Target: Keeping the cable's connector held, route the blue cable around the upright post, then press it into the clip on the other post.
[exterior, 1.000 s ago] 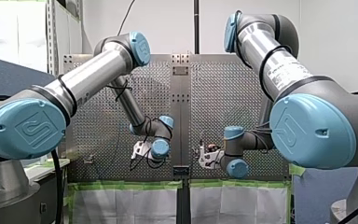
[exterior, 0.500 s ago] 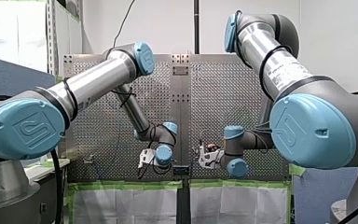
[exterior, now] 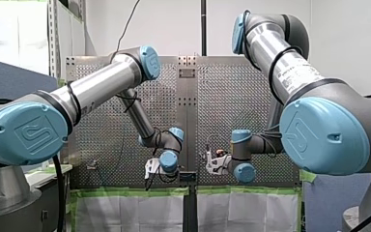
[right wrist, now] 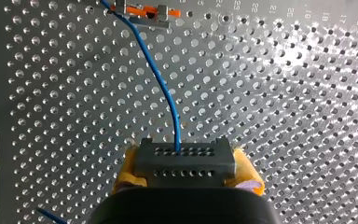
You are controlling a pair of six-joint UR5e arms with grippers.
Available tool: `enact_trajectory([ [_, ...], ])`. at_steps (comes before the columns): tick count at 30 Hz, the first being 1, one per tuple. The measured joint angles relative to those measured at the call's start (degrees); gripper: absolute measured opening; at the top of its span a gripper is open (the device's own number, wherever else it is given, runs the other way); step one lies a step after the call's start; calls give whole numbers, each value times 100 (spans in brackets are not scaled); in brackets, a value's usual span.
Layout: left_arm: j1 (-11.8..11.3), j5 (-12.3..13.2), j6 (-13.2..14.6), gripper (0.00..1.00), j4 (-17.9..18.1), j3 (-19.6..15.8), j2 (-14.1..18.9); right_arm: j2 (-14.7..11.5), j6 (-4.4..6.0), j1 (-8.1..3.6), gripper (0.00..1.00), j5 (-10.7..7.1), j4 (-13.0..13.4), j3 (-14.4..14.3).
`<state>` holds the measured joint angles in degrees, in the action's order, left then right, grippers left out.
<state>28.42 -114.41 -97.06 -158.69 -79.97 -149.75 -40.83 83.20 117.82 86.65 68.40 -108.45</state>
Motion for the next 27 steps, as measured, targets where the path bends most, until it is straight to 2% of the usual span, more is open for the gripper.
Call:
enact_trajectory([
  [7,-14,113,-15,100,-345,-1,-1,0,108,-2,0,-5,-2,31],
  [12,24,41,44,100,-542,-1,-59,-1,118,6,0,-146,-18,72],
  [21,104,-79,62,100,-344,0,-345,-3,119,24,0,-284,-51,81],
  [27,207,-214,-139,100,-92,0,-387,-8,119,63,0,-349,-78,81],
])
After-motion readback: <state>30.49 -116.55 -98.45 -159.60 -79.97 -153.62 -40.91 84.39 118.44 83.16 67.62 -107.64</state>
